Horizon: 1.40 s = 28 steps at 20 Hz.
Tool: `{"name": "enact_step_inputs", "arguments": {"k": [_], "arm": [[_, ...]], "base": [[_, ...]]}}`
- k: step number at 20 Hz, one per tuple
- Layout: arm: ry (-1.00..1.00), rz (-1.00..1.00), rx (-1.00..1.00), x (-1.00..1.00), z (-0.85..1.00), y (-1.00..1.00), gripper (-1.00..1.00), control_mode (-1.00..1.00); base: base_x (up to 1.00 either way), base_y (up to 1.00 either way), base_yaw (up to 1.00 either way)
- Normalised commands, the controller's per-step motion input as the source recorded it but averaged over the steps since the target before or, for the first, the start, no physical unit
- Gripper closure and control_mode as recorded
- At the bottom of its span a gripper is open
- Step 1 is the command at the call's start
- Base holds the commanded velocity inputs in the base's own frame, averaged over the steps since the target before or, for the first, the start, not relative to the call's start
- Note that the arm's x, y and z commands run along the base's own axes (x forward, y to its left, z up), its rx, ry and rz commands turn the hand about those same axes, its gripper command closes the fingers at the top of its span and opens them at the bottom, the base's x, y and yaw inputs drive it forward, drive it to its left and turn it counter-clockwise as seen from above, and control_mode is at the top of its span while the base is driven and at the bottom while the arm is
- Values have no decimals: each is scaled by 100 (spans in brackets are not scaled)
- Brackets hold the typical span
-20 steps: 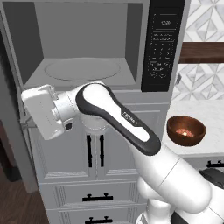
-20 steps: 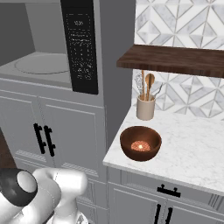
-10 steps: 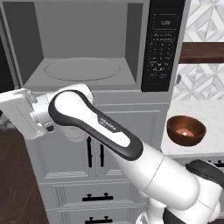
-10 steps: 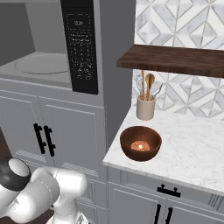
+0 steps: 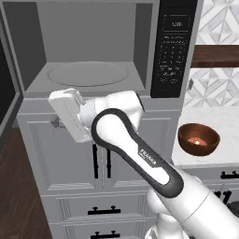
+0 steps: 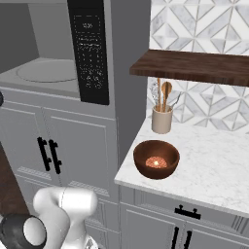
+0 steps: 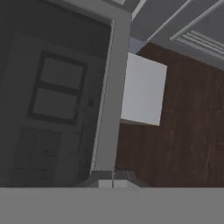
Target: Open the microwave, place the bowl with waffle inside the microwave, then close the microwave door and turn it on.
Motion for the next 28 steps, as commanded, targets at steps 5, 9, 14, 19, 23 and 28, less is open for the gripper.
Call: {"name": "enact_step_inputs", "arguments": {"k": [5,9,14,19,23,28], "arm": [[9,-51,-14,41,-11,-100,100,-100],[0,-52,-37,15,-16,-99,100,-100],[0,-48,-43,11,-11,-98,100,-100],[19,-38,-23,25,-24,-100,100,-100],[26,-32,-4,10,-67,-100,100,-100],[21,-25,5,-10,-76,-100,100,-100]], "base": [[0,0,0],[0,0,0],[0,0,0],[0,0,0],[0,0,0],[0,0,0]]}}
